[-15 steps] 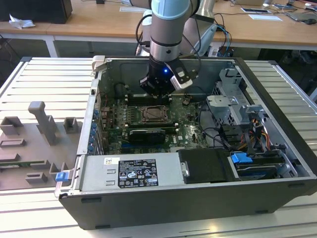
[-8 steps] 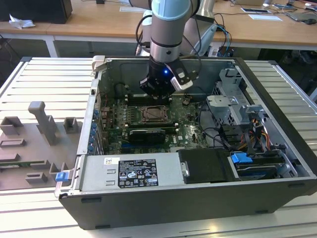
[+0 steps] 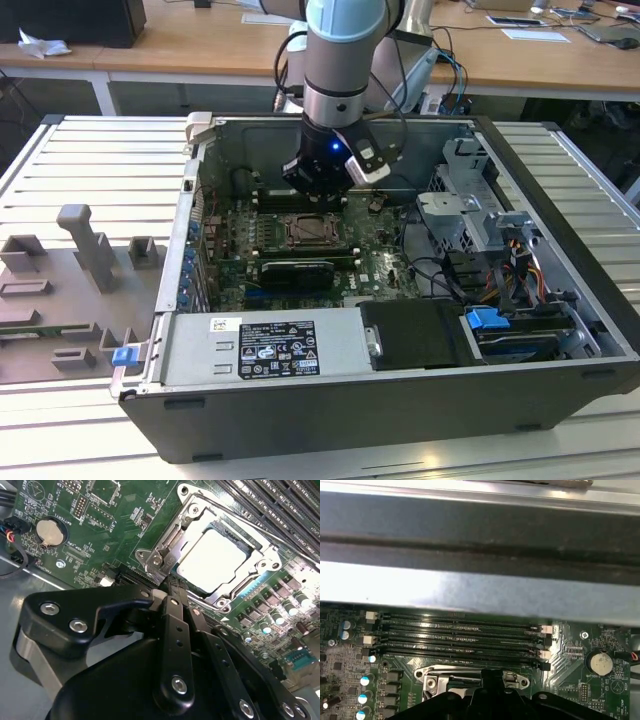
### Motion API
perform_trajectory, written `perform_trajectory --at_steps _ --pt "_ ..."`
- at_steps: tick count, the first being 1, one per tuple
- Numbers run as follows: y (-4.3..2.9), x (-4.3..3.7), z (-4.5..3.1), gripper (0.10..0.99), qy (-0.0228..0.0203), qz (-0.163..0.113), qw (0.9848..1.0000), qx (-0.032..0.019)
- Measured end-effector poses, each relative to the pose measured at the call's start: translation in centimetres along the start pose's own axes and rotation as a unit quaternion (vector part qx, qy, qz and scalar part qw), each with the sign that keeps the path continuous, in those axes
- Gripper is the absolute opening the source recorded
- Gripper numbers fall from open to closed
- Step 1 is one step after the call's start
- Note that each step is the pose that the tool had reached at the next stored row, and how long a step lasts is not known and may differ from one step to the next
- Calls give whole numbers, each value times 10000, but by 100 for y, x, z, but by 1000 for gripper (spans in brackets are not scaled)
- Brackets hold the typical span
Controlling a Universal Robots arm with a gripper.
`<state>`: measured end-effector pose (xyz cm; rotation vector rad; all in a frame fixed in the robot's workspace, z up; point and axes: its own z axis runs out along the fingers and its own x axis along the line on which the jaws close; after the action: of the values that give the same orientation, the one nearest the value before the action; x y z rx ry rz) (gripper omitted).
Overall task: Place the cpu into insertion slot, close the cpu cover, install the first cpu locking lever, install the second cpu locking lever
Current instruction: 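Install the second cpu locking lever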
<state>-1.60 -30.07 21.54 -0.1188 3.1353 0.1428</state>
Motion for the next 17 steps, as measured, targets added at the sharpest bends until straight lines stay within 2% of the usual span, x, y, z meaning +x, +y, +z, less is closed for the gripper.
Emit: perform_trajectory --at_steps 2,4,7,9,17 --pt "2 0 -15 106 0 0 10000 0" --pt "12 -1 -123 106 0 0 10000 0" --pt "19 -1 -209 106 0 0 10000 0" --pt "10 0 -221 106 0 -2 10000 -1" --pt "-185 31 -239 106 0 0 10000 -1"
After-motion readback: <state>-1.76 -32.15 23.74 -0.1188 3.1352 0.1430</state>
